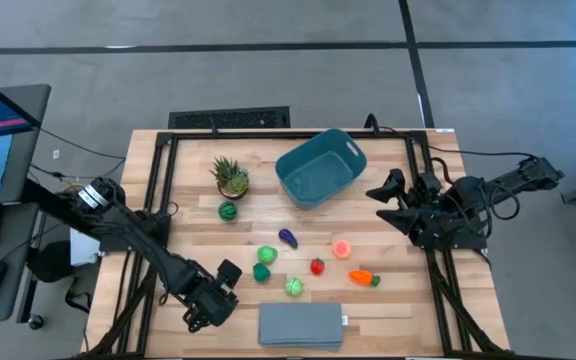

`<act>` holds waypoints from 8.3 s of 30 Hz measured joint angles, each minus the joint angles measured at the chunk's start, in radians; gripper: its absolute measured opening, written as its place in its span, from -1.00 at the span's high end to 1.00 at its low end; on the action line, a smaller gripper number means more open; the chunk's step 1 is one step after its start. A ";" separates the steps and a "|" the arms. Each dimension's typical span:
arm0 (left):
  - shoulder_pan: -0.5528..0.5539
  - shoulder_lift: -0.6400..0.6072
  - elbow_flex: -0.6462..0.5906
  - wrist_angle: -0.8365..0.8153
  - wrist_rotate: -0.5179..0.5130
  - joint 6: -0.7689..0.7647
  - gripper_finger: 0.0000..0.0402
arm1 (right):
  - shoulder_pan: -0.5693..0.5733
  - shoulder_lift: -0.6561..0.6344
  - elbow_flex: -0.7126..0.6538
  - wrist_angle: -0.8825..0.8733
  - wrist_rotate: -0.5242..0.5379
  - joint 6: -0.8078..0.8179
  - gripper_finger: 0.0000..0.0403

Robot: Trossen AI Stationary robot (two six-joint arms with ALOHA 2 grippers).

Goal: Pick and placing Produce into tupperware
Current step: Put the onion into the bin, then put the carrot into the bin

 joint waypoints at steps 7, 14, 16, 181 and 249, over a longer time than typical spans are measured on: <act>-0.003 0.000 -0.060 0.018 0.041 -0.005 -0.71 | 0.022 0.000 0.000 0.000 0.000 0.000 -0.55; 0.008 0.000 -0.063 0.056 0.032 -0.004 -0.71 | 0.031 -0.002 0.000 0.000 0.000 0.000 -0.55; 0.013 0.000 -0.068 0.078 0.033 -0.003 -0.71 | 0.031 -0.002 0.000 0.000 0.000 -0.001 -0.55; 1.048 0.524 0.806 0.038 0.041 0.017 -0.21 | 0.272 -0.097 0.000 -0.154 0.185 -0.041 -0.55; 0.361 0.182 1.149 -0.673 -0.173 -0.094 -0.42 | 0.863 0.085 0.000 -0.771 0.821 0.812 -0.44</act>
